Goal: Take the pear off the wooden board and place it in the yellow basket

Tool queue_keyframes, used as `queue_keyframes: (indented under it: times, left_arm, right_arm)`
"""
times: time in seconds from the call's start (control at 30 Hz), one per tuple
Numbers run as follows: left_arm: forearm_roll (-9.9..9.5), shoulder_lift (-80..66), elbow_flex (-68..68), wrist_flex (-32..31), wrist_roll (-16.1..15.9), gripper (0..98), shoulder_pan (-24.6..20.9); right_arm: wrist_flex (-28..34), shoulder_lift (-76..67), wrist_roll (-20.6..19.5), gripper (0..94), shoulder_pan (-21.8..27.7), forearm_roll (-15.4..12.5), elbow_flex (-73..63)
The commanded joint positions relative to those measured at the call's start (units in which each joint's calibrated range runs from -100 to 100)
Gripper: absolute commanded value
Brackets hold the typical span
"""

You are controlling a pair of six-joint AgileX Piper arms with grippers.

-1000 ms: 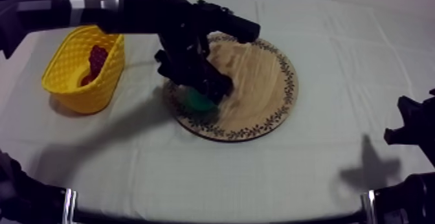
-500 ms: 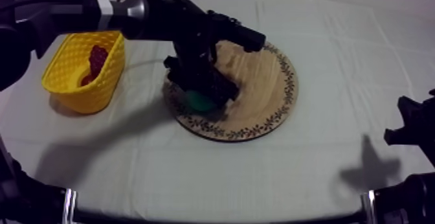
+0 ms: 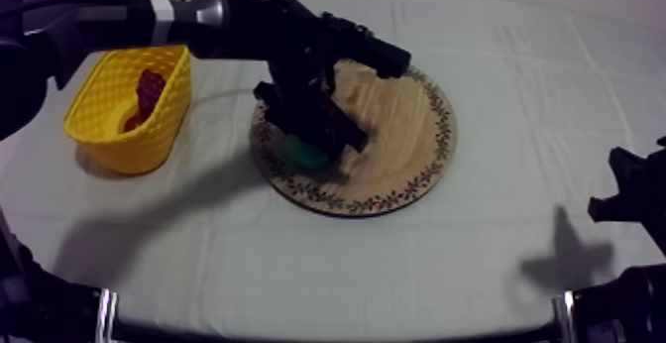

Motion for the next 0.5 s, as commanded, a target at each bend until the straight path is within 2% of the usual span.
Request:
queue_keyframes:
  times: [0.0, 0.2, 0.47]
  left_arm:
    - [-0.25, -1.23, 0.84, -0.69, -0.13, 53.6, -0.13]
    - [-0.51, -9.35, 6.38, -1.94, -1.17, 52.7, -1.54]
    - [-0.78, -25.91, 15.9, 1.55, -3.87, 53.6, -5.3]
  right_arm:
    - [0.02, 0.01, -0.04, 0.5, -0.03, -0.01, 0.05]
    - [0.02, 0.01, -0.04, 0.5, -0.03, -0.01, 0.05]
    - [0.02, 0.01, -0.04, 0.5, -0.03, -0.01, 0.05]
